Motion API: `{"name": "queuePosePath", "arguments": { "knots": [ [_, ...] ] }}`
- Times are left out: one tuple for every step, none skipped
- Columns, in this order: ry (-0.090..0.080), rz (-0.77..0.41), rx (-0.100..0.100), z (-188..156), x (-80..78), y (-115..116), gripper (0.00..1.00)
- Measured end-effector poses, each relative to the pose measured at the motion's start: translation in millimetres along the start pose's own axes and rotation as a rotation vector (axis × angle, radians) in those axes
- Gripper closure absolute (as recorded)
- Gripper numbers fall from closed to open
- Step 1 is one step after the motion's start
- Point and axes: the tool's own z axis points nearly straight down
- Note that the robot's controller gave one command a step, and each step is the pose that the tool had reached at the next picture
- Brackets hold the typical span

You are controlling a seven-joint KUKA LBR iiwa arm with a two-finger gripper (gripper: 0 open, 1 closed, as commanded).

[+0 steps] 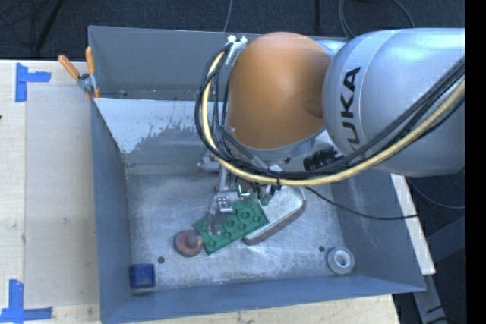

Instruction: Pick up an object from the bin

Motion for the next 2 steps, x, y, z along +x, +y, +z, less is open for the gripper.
{"name": "queuePosePath", "arguments": {
  "knots": [
    [-0.013,-0.301,-0.002,173.2,-9.3,-53.9,0.0],
    [-0.017,-0.298,-0.003,171.1,-10.2,-53.8,1.0]
  ]
}}
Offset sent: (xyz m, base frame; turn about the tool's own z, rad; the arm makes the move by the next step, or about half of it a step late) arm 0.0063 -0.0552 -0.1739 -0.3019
